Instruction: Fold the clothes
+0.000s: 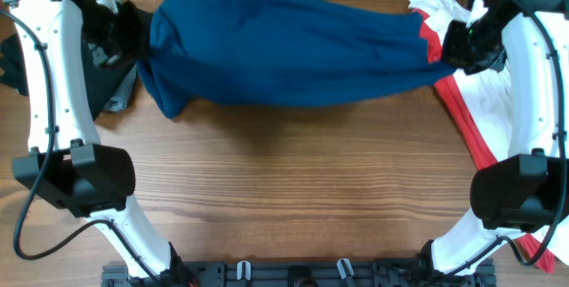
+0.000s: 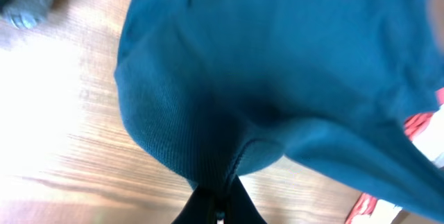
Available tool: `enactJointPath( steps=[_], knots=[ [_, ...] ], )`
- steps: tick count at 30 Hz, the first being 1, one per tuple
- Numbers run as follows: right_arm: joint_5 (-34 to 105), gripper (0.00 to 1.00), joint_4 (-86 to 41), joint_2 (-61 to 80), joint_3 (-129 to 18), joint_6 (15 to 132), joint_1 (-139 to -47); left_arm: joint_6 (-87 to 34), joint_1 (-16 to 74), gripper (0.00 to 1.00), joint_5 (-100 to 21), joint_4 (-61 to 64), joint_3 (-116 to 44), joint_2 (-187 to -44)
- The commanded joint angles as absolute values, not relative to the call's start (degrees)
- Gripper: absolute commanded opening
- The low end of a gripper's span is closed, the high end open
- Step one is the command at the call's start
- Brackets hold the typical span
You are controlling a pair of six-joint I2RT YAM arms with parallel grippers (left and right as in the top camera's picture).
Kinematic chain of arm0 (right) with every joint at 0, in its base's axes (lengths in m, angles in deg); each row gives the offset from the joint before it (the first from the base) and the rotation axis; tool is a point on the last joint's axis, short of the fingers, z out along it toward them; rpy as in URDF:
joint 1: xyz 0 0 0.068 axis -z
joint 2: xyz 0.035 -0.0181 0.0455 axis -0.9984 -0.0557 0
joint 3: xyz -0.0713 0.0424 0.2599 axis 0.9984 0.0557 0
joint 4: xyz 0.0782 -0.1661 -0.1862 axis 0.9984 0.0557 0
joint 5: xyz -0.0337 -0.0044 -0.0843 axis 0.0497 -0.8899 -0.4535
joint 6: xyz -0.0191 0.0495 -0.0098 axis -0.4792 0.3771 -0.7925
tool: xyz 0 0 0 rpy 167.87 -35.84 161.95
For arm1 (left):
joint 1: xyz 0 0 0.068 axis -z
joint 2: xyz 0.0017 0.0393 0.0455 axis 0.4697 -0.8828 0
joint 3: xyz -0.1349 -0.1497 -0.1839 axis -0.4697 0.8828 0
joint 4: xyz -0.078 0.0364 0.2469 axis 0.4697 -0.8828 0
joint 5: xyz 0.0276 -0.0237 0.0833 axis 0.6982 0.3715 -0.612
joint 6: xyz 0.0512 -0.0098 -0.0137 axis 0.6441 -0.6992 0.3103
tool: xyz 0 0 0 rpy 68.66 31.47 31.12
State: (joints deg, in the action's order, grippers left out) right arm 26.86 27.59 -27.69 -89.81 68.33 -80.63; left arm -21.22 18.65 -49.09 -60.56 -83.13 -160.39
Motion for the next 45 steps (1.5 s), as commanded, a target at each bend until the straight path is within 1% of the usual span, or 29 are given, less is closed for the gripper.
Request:
enactJointPath(
  steps=[1, 6, 14, 15, 20, 23, 27, 31, 35, 38, 42, 45],
  knots=[
    [29.3, 0.04, 27.6, -27.1, -82.5, 65.7, -80.4, -17.4, 18.7, 0.04, -50.2, -60.7, -74.2, -159.6],
    [29.3, 0.04, 26.4, -27.0, -72.5, 64.4, -80.4, -17.2, 18.7, 0.04, -50.9, -60.1, -62.6, -159.3],
    [30.8, 0.04, 18.4, -23.5, -56.6, 64.4, -80.4, -17.2, 18.7, 0.04, -50.9, -52.7, -43.0, -153.8],
    [32.2, 0.04, 16.8, -22.3, -53.4, 64.4, -80.3, -17.4, 18.7, 0.04, -50.9, -50.6, -38.0, -151.5],
    [35.9, 0.04, 14.0, -18.8, -47.3, 67.0, -80.3, -18.1, 18.7, 0.04, -49.8, -44.3, -25.8, -143.6],
    [36.5, 0.04, 12.5, -14.1, -43.2, 70.7, -80.3, -19.5, 17.8, 0.04, -50.2, -40.4, -17.6, -134.5],
    [35.8, 0.04, 11.0, -7.8, -40.3, 74.9, -79.6, -23.0, 14.3, 0.04, -51.3, -38.1, -14.1, -125.4],
    [31.5, 0.04, 11.1, -0.9, -39.3, 80.0, -76.5, -26.8, 7.6, 0.04, -54.9, -37.9, -14.1, -117.8],
    [28.6, 0.04, 11.4, 3.4, -39.3, 79.3, -72.3, -27.3, -1.5, 0.04, -54.9, -38.0, -14.1, -113.0],
    [28.2, 0.04, 12.0, 3.6, -39.2, 77.6, -69.6, -27.9, -6.3, 0.04, -53.9, -38.7, -14.1, -112.3],
    [26.8, 0.04, 12.4, 3.6, -39.1, 77.4, -67.3, -28.1, -7.9, 0.04, -53.9, -38.6, -14.1, -112.9],
    [26.8, 0.04, 11.6, 3.6, -39.1, 75.9, -67.2, -28.3, -7.9, 0.04, -53.3, -37.6, -14.1, -112.9]
  ],
)
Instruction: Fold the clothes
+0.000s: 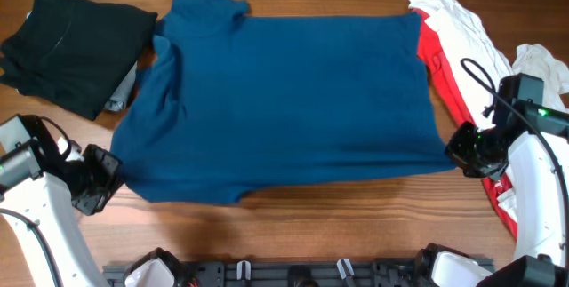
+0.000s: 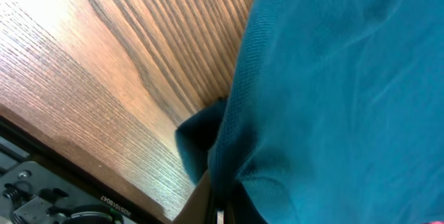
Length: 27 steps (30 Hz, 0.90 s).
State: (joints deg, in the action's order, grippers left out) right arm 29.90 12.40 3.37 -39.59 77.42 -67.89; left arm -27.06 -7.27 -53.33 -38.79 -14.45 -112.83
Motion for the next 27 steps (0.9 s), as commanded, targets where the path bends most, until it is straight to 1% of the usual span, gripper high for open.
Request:
enactJointPath(
  steps=[1, 4, 8, 12, 15, 20, 27],
  knots=[
    [26.8, 0.04, 11.2, 3.5, -39.1, 75.9, -67.2, -28.3, -7.9, 0.04, -52.9, -37.2, -14.1, -112.9],
    [28.1, 0.04, 9.2, 3.4, -39.1, 74.5, -67.2, -29.6, -7.9, 0.04, -52.8, -34.5, -14.1, -112.9],
    [34.7, 0.04, 3.7, 3.2, -39.1, 70.0, -67.2, -30.8, -7.8, 0.04, -49.3, -29.2, -14.1, -113.1],
    [35.1, 0.04, 0.8, 3.2, -39.1, 70.1, -67.2, -31.3, -7.7, 0.04, -45.8, -25.8, -14.1, -114.3],
    [36.0, 0.04, -1.7, 2.3, -39.1, 70.1, -67.2, -32.3, -7.3, 0.04, -45.4, -23.4, -14.1, -115.6],
    [37.9, 0.04, -4.0, -0.5, -39.1, 70.2, -67.4, -33.0, -4.4, 0.04, -44.8, -19.0, -14.1, -118.2],
    [37.9, 0.04, -9.6, -7.0, -39.1, 70.1, -68.4, -33.0, 0.7, 0.04, -44.9, -8.8, -14.1, -123.8]
  ],
)
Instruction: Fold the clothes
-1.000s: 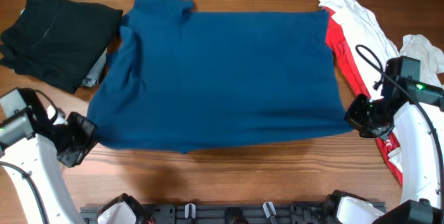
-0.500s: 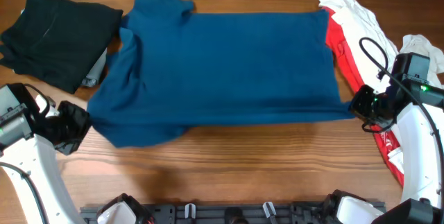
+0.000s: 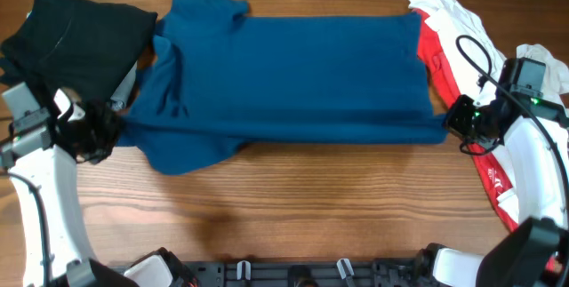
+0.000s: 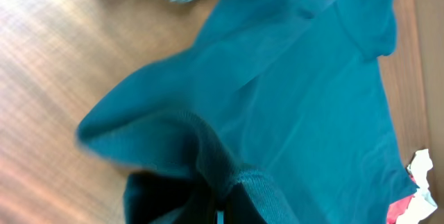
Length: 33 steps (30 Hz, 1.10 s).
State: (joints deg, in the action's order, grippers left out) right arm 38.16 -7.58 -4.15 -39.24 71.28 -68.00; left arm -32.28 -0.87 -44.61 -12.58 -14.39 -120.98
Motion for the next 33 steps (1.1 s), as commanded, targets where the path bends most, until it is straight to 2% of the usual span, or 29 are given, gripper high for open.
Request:
enactJointPath(
  steps=[1, 9, 17, 33],
  knots=[
    [37.9, 0.04, -10.5, -7.9, -39.1, 70.2, -68.5, -33.0, 1.0, 0.04, -44.9, -7.2, -14.1, -124.7],
    [43.7, 0.04, -17.7, -13.0, -39.1, 67.8, -70.4, -34.3, 3.5, 0.04, -45.0, 2.3, -14.1, -132.0],
    [43.8, 0.04, -23.9, -13.5, -39.1, 67.2, -74.8, -34.3, 8.2, 0.04, -45.2, 10.3, -14.1, -135.8],
    [37.0, 0.05, -27.6, -13.5, -39.1, 69.8, -76.0, -34.8, 10.5, 0.04, -55.8, 12.7, -14.1, -136.4]
  ],
)
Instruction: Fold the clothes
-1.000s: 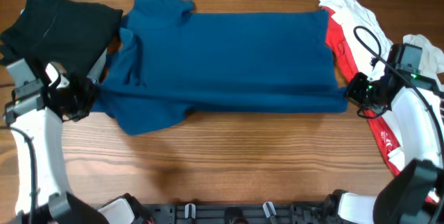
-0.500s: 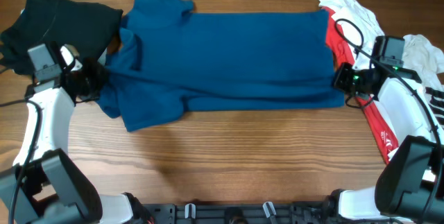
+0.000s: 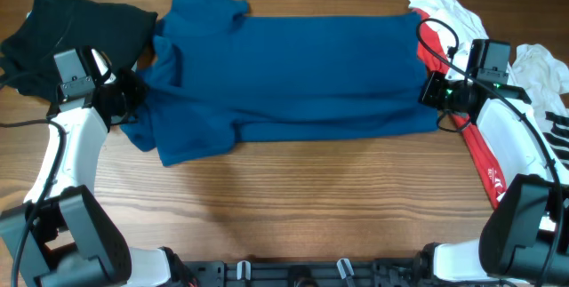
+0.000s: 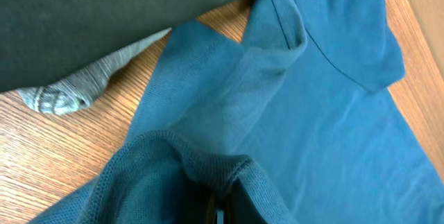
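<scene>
A blue shirt point(image 3: 293, 65) lies across the far half of the wooden table, collar at the far left, with its near hem turned up over the body. My left gripper point(image 3: 127, 100) is shut on the hem's left corner. In the left wrist view a ridge of blue knit point(image 4: 215, 165) stands pinched just above the gripper point(image 4: 220, 210). My right gripper point(image 3: 432, 91) grips the shirt's right edge, with its jaws buried in the cloth. A loose flap point(image 3: 191, 140) hangs out at the near left.
A folded black garment point(image 3: 76, 20) lies at the far left, a grey cloth point(image 4: 59, 96) peeping from under it, close to my left gripper. A heap of white and red clothes point(image 3: 467, 118) runs down the right side, under my right arm.
Both grippers have moved toward the far side and inward with the hem. The left one now sits beside the black garment. The turned-up band covers more of the shirt.
The shirt hung bunched between both grippers over the far side of the table. Then it lay spread flat, with the grippers at its near corners by the front edge. After that the near hem was doubled back over the body, and now it lies farther up.
</scene>
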Available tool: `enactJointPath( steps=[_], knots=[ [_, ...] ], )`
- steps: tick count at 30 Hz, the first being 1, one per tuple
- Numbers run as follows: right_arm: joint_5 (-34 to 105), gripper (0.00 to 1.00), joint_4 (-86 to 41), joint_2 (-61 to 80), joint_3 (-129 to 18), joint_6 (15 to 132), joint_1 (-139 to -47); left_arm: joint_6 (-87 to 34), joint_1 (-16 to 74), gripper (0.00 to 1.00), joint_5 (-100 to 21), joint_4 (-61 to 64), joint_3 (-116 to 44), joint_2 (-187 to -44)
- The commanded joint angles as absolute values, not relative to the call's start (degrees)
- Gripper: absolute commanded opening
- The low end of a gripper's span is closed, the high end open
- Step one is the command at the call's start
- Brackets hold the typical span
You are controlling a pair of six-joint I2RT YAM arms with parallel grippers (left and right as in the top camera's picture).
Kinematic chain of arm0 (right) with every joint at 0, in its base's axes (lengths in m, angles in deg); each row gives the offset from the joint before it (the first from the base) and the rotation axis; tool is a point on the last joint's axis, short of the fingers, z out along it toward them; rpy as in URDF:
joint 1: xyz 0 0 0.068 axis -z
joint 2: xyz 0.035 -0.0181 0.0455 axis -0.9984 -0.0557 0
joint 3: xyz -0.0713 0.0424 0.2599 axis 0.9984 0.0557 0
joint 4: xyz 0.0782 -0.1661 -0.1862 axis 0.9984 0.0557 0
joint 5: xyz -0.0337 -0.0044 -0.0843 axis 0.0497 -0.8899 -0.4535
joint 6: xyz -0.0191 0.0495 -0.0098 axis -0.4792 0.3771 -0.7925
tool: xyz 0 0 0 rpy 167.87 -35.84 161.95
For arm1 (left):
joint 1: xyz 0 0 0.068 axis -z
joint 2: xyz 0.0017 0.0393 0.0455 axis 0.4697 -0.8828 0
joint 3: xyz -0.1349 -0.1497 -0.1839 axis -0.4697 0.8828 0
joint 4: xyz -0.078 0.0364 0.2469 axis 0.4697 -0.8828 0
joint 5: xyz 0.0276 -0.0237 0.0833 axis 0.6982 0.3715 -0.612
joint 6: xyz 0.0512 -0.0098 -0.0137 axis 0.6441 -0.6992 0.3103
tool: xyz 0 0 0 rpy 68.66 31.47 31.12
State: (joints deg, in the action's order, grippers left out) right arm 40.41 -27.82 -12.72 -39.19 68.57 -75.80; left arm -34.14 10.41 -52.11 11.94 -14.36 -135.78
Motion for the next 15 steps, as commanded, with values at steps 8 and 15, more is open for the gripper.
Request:
enactJointPath(
  steps=[8, 15],
  knots=[
    [36.0, 0.06, -25.5, -13.5, -39.1, 70.8, -76.0, -36.0, 10.5, 0.04, -57.2, 13.7, -14.1, -136.4],
    [34.3, 0.06, -25.2, -13.7, -39.1, 73.6, -76.0, -36.2, 10.6, 0.04, -57.2, 15.0, -14.1, -136.6]
  ],
)
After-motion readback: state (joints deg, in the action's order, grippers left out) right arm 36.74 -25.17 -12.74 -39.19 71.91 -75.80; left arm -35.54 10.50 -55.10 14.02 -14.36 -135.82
